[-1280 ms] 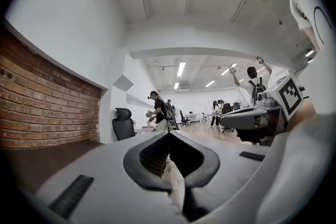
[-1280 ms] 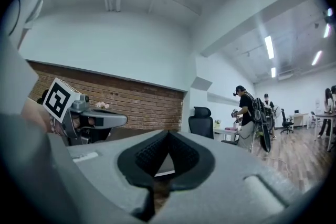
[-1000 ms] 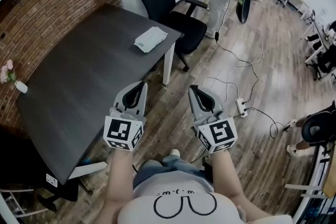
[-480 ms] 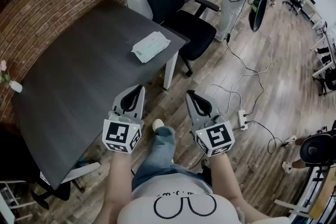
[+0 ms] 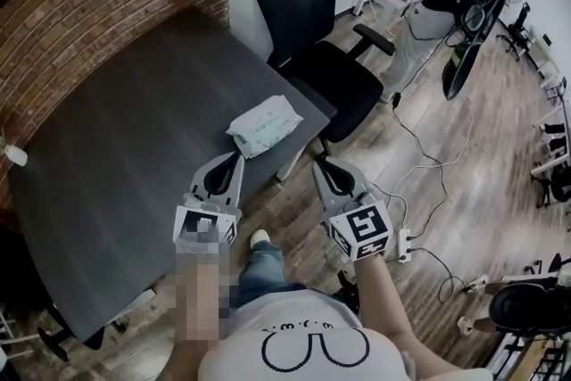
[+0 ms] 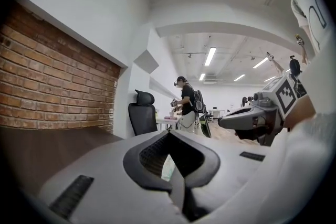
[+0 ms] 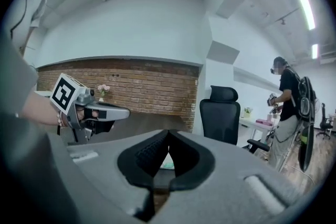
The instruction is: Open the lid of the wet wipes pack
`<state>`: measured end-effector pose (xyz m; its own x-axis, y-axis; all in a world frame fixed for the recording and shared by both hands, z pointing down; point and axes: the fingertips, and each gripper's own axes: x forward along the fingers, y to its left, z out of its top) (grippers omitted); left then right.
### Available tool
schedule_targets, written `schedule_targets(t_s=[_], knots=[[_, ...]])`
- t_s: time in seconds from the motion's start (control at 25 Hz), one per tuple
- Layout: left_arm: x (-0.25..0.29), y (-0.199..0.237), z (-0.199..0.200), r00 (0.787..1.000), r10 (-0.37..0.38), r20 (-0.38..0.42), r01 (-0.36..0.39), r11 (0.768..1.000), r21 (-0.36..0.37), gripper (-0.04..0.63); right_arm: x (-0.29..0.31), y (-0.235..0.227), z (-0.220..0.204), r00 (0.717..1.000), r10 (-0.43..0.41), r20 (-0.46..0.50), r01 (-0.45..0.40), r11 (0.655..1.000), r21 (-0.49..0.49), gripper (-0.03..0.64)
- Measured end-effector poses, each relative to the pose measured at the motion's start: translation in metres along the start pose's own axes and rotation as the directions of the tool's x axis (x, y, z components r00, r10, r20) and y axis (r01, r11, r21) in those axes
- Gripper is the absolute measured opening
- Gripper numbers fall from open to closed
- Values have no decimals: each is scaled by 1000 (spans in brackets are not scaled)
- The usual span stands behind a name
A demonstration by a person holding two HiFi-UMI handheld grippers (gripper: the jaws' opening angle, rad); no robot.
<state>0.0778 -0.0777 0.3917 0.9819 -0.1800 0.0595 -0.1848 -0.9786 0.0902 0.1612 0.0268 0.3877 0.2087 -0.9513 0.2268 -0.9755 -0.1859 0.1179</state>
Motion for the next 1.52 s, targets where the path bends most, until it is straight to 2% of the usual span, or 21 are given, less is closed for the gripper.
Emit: schedule_targets(t_s=[0.16, 0.32, 0.64, 0.8, 0.88, 0.96, 1.12, 1.32, 1.52], knots=[[30, 41, 1, 999, 27, -29, -27, 1000, -9, -2, 53, -16, 0, 998, 52, -38, -53, 998, -27, -3], [51, 63, -2, 998, 46, -47, -48, 999, -25, -2, 93, -29, 1, 994, 98, -46, -100, 994, -38, -3], [77, 83, -19, 992, 76, -96, -82, 995, -58, 0, 149, -47, -4, 974, 225, -33, -223, 972, 68, -3], [91, 90, -23, 992, 96, -80, -107, 983, -148, 46, 182, -59, -11, 945, 317, -86, -308, 946, 102, 25], [99, 92, -30, 991, 102, -91, -116, 977, -178, 101, 195, -55, -17, 906, 405, -125, -392, 912, 119, 76], [108, 91, -40, 988, 96, -124, -116, 978, -173, 147, 203, -48, -24, 849, 504, -161, -494, 864, 99, 137], [125, 82, -61, 978, 79, -196, -112, 980, -167, 147, 212, -41, -45, 726, 635, -264, -661, 750, -15, 156], [135, 78, -96, 950, 79, -302, -139, 973, -183, 148, 219, -35, -78, 607, 691, -392, -772, 631, -81, 156], [137, 74, -132, 915, 62, -399, -156, 966, -207, 147, 220, -21, -105, 518, 718, -466, -846, 510, -154, 192]])
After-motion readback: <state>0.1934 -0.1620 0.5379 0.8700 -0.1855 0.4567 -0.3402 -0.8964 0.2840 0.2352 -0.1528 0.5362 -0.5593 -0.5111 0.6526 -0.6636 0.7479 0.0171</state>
